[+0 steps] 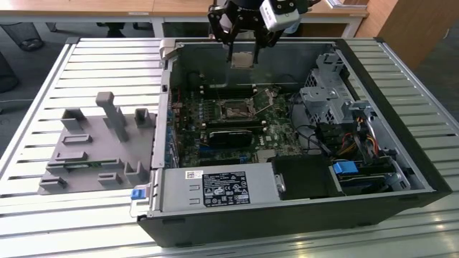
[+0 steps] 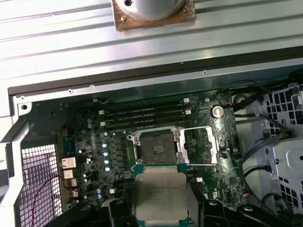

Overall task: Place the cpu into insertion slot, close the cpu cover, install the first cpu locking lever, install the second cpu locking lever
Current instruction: 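Place the cpu into insertion slot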

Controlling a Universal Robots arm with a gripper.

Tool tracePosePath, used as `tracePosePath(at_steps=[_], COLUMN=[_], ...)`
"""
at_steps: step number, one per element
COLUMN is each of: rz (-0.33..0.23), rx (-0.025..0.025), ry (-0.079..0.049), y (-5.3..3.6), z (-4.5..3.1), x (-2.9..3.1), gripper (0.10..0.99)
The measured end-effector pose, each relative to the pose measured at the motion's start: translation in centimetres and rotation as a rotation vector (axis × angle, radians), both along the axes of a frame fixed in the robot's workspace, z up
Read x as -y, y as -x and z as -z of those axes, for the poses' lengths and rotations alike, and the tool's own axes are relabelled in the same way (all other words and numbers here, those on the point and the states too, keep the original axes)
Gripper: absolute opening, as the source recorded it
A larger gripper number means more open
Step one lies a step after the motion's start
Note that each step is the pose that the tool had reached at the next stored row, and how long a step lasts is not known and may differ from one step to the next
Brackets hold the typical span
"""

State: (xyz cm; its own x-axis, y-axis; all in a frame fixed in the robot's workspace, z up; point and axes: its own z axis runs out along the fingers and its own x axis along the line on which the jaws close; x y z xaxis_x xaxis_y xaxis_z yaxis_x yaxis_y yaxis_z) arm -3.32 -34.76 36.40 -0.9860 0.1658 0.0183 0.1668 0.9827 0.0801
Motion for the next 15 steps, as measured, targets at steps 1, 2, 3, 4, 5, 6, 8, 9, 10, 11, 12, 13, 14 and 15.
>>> tracePosePath(at_steps=[1,2,3,4,5,6,8,9,10,11,12,13,14,15], rz=[0.008,0.015,0.023,0.03,0.037,0.043,0.052,0.057,0.061,0.066,0.072,0.077,0.082,0.088], rx=[0.0,0.0,0.0001,0.0,0.0,0.0001,0.0,0.0,0.0,0.0,0.0,0.0,0.0,0.0], ry=[0.0,0.0,0.0,0.0,0.0,0.0,0.0,0.0,0.0,0.0,0.0,0.0,0.0,0.0], y=[0.0,0.0,0.0,0.0,0.0,0.0,0.0,0.0,0.0,0.0,0.0,0.0,0.0,0.0], z=[0.0,0.01,0.01,0.01,0.01,0.0,0.01,0.01,0.01,0.0,0.0,0.01,0.01,0.01], x=[0.0,0.0,0.0,0.0,0.0,-0.01,-0.01,-0.01,-0.01,-0.01,-0.01,-0.01,-0.01,-0.01], gripper=[0.525,0.525,0.525,0.525,0.525,0.525,0.525,0.525,0.525,0.525,0.525,0.525,0.525,0.525])
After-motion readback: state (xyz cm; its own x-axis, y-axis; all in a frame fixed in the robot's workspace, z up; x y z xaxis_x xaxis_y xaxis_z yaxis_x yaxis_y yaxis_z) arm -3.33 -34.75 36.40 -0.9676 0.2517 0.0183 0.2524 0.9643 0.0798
